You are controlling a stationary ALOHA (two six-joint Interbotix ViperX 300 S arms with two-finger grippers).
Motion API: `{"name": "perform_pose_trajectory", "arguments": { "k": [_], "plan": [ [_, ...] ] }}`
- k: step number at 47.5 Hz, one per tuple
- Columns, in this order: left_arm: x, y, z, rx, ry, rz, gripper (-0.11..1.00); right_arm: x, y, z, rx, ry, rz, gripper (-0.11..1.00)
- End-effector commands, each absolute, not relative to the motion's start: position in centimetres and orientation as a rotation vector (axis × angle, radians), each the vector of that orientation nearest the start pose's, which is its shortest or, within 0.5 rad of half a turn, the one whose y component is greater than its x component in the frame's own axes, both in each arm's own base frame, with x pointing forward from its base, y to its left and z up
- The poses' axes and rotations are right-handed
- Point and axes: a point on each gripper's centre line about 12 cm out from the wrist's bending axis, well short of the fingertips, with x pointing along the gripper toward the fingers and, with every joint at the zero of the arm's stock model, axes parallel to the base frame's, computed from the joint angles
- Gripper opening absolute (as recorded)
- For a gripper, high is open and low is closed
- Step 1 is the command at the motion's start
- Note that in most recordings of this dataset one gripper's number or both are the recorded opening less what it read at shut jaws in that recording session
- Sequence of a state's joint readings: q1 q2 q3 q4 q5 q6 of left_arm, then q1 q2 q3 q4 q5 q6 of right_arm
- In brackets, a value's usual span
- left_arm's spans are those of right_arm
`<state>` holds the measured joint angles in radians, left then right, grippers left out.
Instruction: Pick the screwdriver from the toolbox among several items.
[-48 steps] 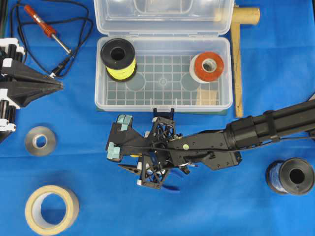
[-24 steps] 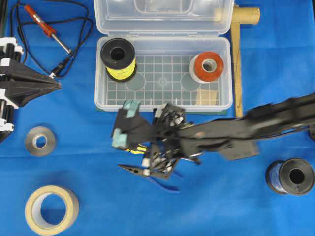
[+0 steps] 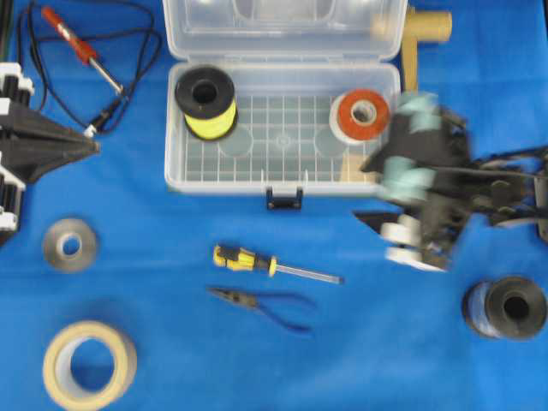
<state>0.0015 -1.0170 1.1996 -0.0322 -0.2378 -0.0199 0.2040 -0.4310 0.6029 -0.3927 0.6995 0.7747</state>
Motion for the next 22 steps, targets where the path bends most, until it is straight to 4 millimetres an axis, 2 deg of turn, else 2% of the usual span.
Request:
{"name": "perform_pose_trajectory", "arguments": {
  "k": [1, 7, 12, 17, 22],
  "plan": [
    [19.1, 0.2, 29.1, -0.051, -0.063, 0.01, 0.0, 26.8, 2.9, 30.1, 0.269, 0.657, -0.17, 0.7],
    [19.1, 0.2, 29.0, -0.051, -0.06, 0.01, 0.0, 23.0, 2.2, 29.3, 0.26, 0.583, -0.138, 0.7],
    [19.2, 0.2, 28.9, -0.051, -0.06, 0.01, 0.0, 20.3, 1.5, 27.8, 0.248, 0.554, -0.131, 0.7],
    [19.2, 0.1, 29.0, -0.05, -0.061, 0.008, 0.0, 18.3, 1.1, 26.2, 0.233, 0.537, -0.127, 0.7],
    [19.2, 0.2, 29.0, -0.05, -0.065, 0.01, 0.0, 17.3, 0.8, 24.8, 0.213, 0.524, -0.12, 0.7]
  ]
}}
